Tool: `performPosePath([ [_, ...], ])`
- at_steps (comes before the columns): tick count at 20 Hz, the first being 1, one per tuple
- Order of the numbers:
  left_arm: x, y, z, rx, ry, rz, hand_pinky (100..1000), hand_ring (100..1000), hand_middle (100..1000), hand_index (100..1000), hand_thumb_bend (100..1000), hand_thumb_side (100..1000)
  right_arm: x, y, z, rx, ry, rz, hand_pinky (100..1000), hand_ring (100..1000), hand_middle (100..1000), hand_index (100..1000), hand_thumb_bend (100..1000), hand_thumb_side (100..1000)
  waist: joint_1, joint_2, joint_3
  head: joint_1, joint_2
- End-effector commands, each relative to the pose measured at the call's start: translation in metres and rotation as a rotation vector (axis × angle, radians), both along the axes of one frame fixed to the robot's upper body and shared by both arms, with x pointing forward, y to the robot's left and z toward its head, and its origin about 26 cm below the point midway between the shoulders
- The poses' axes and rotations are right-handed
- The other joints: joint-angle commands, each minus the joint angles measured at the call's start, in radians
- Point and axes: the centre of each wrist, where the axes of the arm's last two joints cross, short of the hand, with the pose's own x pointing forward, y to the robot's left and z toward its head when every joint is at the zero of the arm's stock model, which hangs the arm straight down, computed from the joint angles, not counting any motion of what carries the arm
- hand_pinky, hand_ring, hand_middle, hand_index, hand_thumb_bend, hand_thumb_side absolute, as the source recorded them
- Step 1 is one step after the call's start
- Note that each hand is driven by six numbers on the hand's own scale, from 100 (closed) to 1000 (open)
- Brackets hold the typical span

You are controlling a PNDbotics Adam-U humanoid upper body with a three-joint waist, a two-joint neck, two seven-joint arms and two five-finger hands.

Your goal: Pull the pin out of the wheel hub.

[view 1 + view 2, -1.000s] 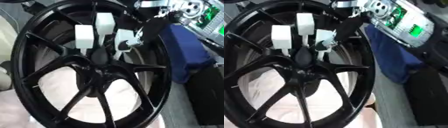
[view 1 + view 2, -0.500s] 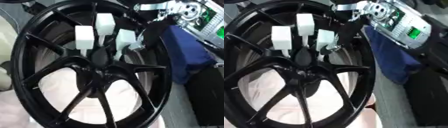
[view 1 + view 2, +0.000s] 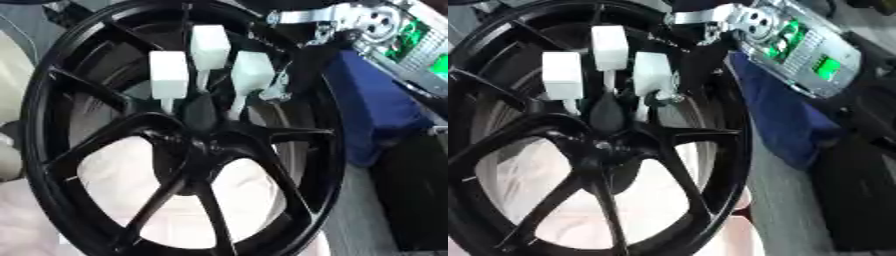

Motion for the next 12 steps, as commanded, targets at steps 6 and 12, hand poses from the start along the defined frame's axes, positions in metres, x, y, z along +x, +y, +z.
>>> performPosePath([
  [6, -0.002, 0.001, 0.006, 0.008, -0.018, 0.009, 861, 689, 614, 736, 216, 606, -0.003, -0.002, 0.011, 0.032, -0.013, -0.003, 646, 599, 467, 504, 333, 116, 0.005, -0.016, -0.001, 0.003, -0.008],
  [12, -0.002, 0.002, 0.005, 0.01, -0.014, 0.016, 861, 686, 616, 734, 219, 605, -0.011, 0.004, 0.022, 0.048, -0.009, 0.027, 636, 570, 450, 473, 353, 100, 0.005, -0.021, -0.009, 0.005, -0.004],
])
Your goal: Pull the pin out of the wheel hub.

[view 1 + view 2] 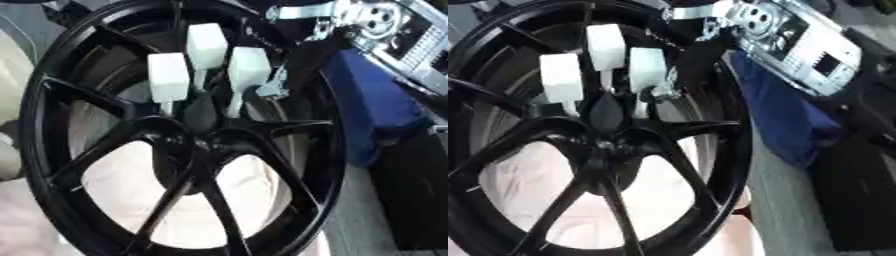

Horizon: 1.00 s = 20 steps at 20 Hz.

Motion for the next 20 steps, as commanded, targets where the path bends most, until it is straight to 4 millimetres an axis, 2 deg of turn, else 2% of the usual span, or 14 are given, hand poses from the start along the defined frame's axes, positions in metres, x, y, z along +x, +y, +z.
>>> performPosePath([
  [1, -0.002, 0.002, 0.005, 0.008, -0.017, 0.012, 861, 686, 616, 734, 218, 605, -0.01, -0.001, 0.017, 0.001, -0.027, 0.008, 633, 565, 441, 463, 356, 100, 0.005, -0.024, -0.004, 0.001, -0.005],
  [6, -0.003, 0.004, 0.004, 0.005, -0.015, 0.019, 861, 686, 616, 733, 219, 604, -0.017, -0.001, 0.026, -0.001, -0.041, 0.014, 619, 543, 396, 414, 393, 100, 0.005, -0.03, -0.008, 0.003, -0.004],
  [13, -0.003, 0.005, 0.003, 0.003, -0.011, 0.025, 861, 686, 616, 733, 220, 603, -0.03, -0.003, 0.044, 0.033, -0.074, 0.019, 609, 525, 381, 394, 390, 100, 0.008, -0.037, -0.015, 0.006, -0.002],
  [20, -0.004, 0.008, 0.001, -0.001, -0.005, 0.043, 861, 685, 616, 734, 219, 603, -0.045, -0.021, 0.086, 0.187, -0.159, 0.005, 613, 514, 376, 383, 373, 100, 0.017, -0.045, -0.036, 0.02, -0.004],
])
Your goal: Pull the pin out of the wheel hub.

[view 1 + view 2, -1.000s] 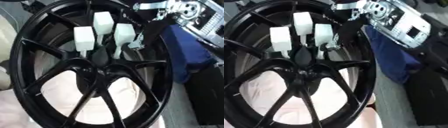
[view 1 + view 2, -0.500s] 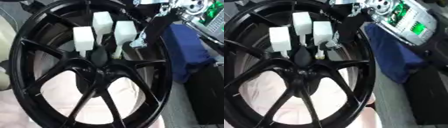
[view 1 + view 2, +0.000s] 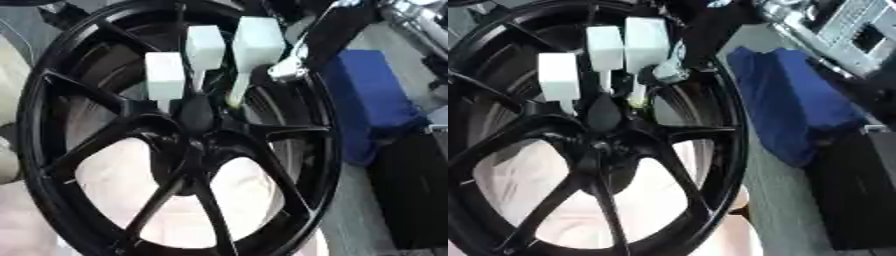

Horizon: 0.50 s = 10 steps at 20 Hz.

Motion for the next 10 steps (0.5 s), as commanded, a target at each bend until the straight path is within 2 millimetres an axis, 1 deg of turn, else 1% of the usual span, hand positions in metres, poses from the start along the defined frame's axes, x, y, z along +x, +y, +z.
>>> performPosePath([
  [1, -0.003, 0.004, 0.004, 0.006, -0.019, 0.018, 861, 684, 616, 734, 218, 604, -0.015, -0.017, 0.028, 0.054, -0.08, -0.04, 614, 514, 376, 382, 372, 100, 0.012, -0.033, -0.013, 0.011, -0.005],
  [3, -0.004, 0.006, 0.003, 0.003, -0.016, 0.03, 861, 684, 615, 734, 218, 604, -0.019, -0.031, 0.035, 0.098, -0.115, -0.09, 616, 514, 377, 382, 370, 100, 0.017, -0.034, -0.029, 0.02, -0.006],
  [5, -0.004, 0.008, 0.001, 0.001, -0.016, 0.045, 861, 683, 615, 734, 217, 604, -0.021, -0.053, 0.037, 0.15, -0.152, -0.173, 619, 515, 379, 383, 369, 100, 0.024, -0.033, -0.045, 0.031, -0.011],
  [8, -0.005, 0.009, 0.0, -0.004, -0.019, 0.064, 861, 682, 614, 734, 216, 603, -0.02, -0.094, 0.034, 0.236, -0.213, -0.338, 625, 518, 387, 389, 365, 100, 0.036, -0.03, -0.064, 0.046, -0.021],
  [10, -0.006, 0.011, -0.001, -0.008, -0.022, 0.076, 860, 681, 613, 734, 215, 603, -0.017, -0.126, 0.028, 0.294, -0.262, -0.477, 636, 532, 404, 411, 351, 100, 0.045, -0.026, -0.074, 0.057, -0.031],
])
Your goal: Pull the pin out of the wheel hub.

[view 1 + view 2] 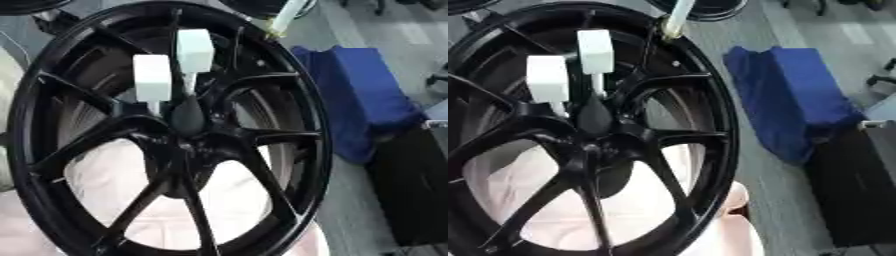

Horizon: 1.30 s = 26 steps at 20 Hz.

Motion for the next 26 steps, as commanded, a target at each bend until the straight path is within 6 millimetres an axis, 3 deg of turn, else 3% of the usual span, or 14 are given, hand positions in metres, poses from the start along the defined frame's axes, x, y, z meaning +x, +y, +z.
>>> performPosePath([
  [1, -0.003, 0.003, 0.004, -0.001, -0.027, 0.025, 860, 680, 613, 734, 215, 603, -0.008, -0.046, 0.016, 0.053, -0.15, -0.224, 640, 538, 410, 419, 349, 100, 0.01, -0.018, -0.009, 0.017, -0.025],
  [4, -0.003, 0.004, 0.002, -0.01, -0.029, 0.043, 860, 679, 612, 734, 213, 606, -0.005, -0.089, -0.006, 0.083, -0.222, -0.434, 661, 574, 455, 470, 371, 124, 0.023, -0.01, -0.026, 0.031, -0.039],
  [5, -0.003, 0.004, 0.002, -0.012, -0.03, 0.047, 860, 679, 611, 734, 212, 606, -0.006, -0.102, -0.015, 0.085, -0.238, -0.494, 676, 593, 480, 494, 225, 100, 0.026, -0.007, -0.031, 0.035, -0.043],
  [6, -0.003, 0.004, 0.002, -0.014, -0.032, 0.051, 860, 678, 612, 734, 212, 606, -0.006, -0.113, -0.025, 0.09, -0.247, -0.542, 693, 618, 505, 523, 423, 150, 0.029, -0.005, -0.036, 0.041, -0.047],
  [8, -0.003, 0.004, 0.002, -0.015, -0.034, 0.059, 860, 678, 611, 734, 211, 607, -0.009, -0.13, -0.047, 0.095, -0.247, -0.619, 728, 677, 578, 599, 496, 185, 0.036, 0.001, -0.045, 0.053, -0.054],
  [11, -0.003, 0.003, 0.002, -0.015, -0.038, 0.061, 860, 678, 611, 734, 210, 608, -0.014, -0.147, -0.073, 0.118, -0.232, -0.694, 783, 773, 737, 729, 519, 220, 0.042, 0.007, -0.05, 0.064, -0.062],
  [15, -0.003, 0.002, 0.002, -0.018, -0.036, 0.063, 860, 678, 610, 734, 210, 609, -0.017, -0.156, -0.093, 0.18, -0.213, -0.737, 837, 852, 840, 775, 486, 188, 0.045, 0.013, -0.05, 0.069, -0.068],
  [18, -0.003, 0.002, 0.002, -0.017, -0.037, 0.062, 860, 679, 610, 734, 210, 610, -0.016, -0.159, -0.099, 0.221, -0.207, -0.742, 846, 863, 853, 773, 434, 113, 0.047, 0.015, -0.05, 0.071, -0.07],
  [20, -0.003, 0.001, 0.002, -0.016, -0.036, 0.061, 860, 679, 610, 733, 209, 610, -0.016, -0.158, -0.1, 0.241, -0.21, -0.738, 846, 862, 851, 771, 432, 110, 0.048, 0.017, -0.052, 0.072, -0.07],
  [21, -0.003, 0.001, 0.002, -0.016, -0.036, 0.062, 860, 679, 610, 733, 209, 611, -0.016, -0.157, -0.1, 0.25, -0.214, -0.734, 843, 855, 840, 763, 441, 125, 0.049, 0.017, -0.053, 0.072, -0.07],
  [23, -0.003, 0.001, 0.001, -0.015, -0.036, 0.062, 860, 678, 609, 733, 208, 611, -0.016, -0.153, -0.099, 0.273, -0.24, -0.714, 831, 828, 796, 736, 546, 244, 0.05, 0.019, -0.053, 0.072, -0.069],
  [26, -0.003, 0.0, 0.001, -0.015, -0.038, 0.062, 860, 678, 609, 732, 207, 611, -0.016, -0.139, -0.094, 0.33, -0.31, -0.657, 804, 763, 717, 693, 471, 340, 0.052, 0.021, -0.051, 0.071, -0.07],
])
